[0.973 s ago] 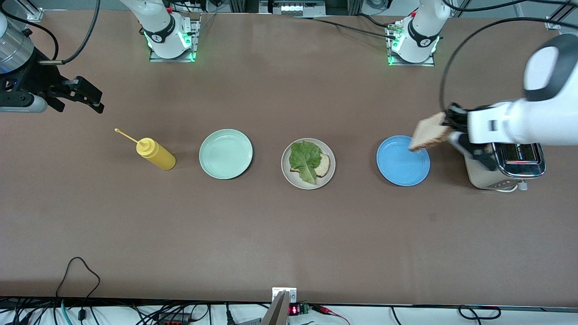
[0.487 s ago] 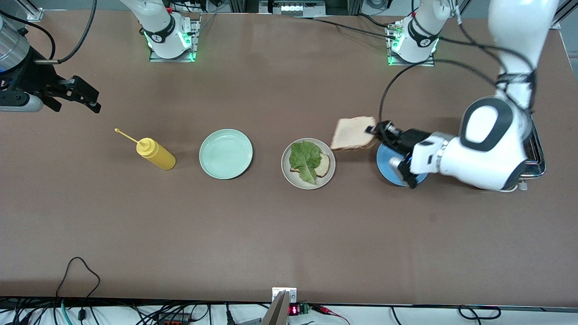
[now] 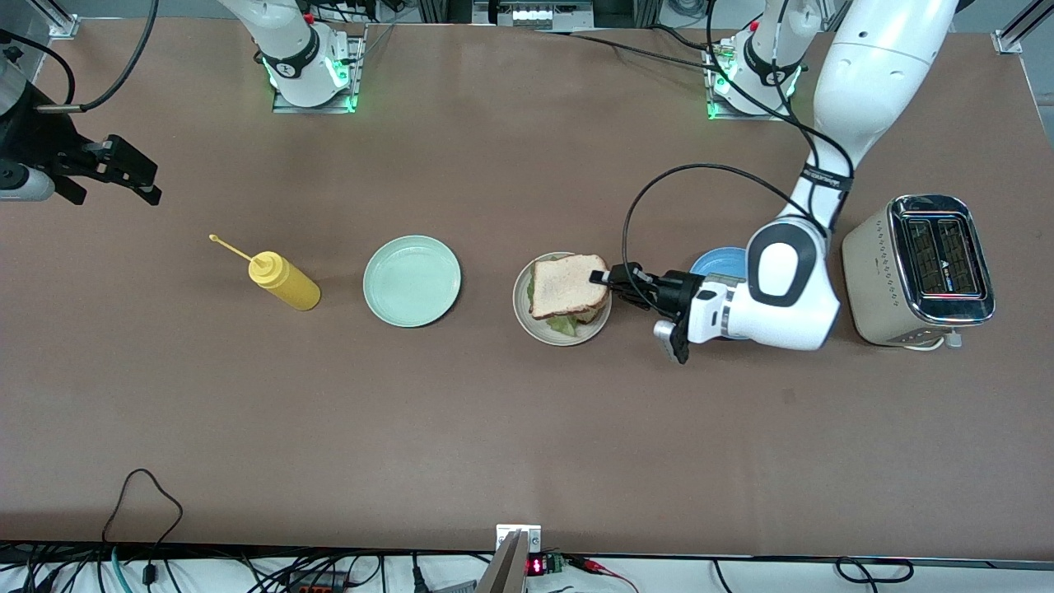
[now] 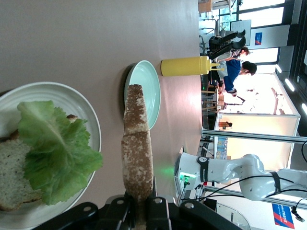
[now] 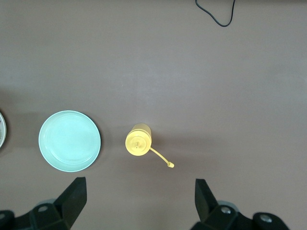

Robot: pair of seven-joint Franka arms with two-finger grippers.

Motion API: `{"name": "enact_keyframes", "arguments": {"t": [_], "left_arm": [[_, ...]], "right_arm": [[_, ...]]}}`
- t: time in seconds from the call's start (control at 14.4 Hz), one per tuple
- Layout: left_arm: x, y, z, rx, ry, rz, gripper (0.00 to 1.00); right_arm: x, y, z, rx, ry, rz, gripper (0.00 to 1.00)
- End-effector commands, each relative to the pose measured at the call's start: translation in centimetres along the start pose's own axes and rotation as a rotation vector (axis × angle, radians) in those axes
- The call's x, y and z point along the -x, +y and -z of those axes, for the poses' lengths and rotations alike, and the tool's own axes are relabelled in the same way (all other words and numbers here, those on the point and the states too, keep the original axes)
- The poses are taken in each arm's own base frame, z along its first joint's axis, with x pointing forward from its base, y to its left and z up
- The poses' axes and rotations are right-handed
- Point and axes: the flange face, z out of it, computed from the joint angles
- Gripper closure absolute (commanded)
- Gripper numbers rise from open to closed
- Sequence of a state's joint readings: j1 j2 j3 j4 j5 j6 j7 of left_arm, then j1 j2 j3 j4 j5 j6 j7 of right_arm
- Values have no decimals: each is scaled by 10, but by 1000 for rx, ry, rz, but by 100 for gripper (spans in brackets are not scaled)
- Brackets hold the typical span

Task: Make sandwich in beige plate with both arms
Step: 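Lower the toast onto the lettuce and open the left gripper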

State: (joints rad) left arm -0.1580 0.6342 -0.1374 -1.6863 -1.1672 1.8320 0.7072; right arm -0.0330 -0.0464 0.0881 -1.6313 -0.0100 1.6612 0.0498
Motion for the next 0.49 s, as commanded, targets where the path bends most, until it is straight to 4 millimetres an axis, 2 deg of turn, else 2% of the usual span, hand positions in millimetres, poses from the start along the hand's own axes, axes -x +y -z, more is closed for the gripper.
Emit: {"name": "enact_keyframes", "arguments": {"t": [0.0, 0.14, 0.28, 0.42], "left_arm": [[13, -23, -16, 13, 43, -24, 98], [21, -53, -34, 35, 66, -64, 98], [25, -71, -44, 51, 73, -72, 98], [26, -75, -58, 82, 92, -87, 98]], "right_arm": [[2, 0, 7, 5, 12, 7, 0], [3, -7, 7, 4, 12, 15, 0], [3, -12, 8, 3, 12, 26, 0], [3, -11, 9, 6, 15, 24, 0]]}}
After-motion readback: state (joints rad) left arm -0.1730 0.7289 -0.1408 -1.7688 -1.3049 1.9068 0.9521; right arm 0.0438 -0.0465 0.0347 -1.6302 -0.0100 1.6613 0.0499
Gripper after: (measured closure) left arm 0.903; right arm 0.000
